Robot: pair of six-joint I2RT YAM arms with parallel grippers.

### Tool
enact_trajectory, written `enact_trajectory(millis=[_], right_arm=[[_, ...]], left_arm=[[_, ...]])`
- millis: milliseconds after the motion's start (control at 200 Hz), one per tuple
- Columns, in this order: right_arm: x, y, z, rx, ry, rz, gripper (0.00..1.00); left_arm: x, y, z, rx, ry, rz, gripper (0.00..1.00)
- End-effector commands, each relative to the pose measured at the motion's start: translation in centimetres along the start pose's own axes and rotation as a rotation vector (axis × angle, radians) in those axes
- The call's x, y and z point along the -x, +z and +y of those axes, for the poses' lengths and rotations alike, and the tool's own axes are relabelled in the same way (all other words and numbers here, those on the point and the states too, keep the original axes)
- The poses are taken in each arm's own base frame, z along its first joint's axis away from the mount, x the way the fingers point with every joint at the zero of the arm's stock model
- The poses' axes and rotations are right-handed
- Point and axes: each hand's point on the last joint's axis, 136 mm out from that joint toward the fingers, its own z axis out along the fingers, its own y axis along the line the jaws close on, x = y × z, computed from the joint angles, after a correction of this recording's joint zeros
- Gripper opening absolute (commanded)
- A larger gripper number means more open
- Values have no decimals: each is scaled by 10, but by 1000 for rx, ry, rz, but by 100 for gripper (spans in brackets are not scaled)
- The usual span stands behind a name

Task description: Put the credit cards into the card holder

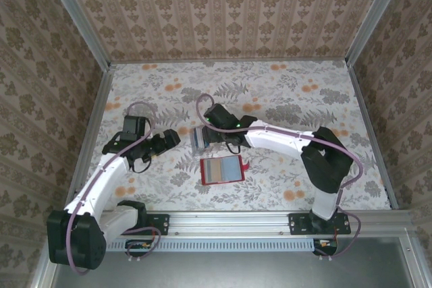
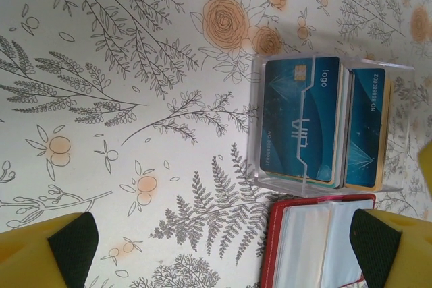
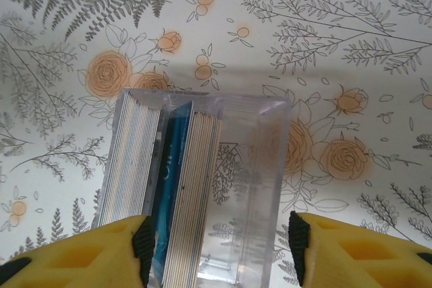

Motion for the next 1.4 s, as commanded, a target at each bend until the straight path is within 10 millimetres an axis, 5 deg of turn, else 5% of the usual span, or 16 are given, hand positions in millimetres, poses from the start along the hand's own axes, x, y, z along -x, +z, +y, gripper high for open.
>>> enact_trajectory(millis=[0,325,970,1230,1395], right_arm=[[-3,5,3,-20,-58,50,57],[-12,31,-6,-113,-140,125,57],[-7,5,-32,-403,-394,160,50],[-6,1,-33,-410,-410,161,34],[-14,7,-27,-333,-370,190,15]], left_arm=[[1,-3,-4,-30,10,-1,100],[-1,-1,-9,-69,13,23,100],[1,5,-11,-88,-7,30,100],[-1,7,-13,-106,-16,39,100],[-1,8,-13,-108,-23,37,100]])
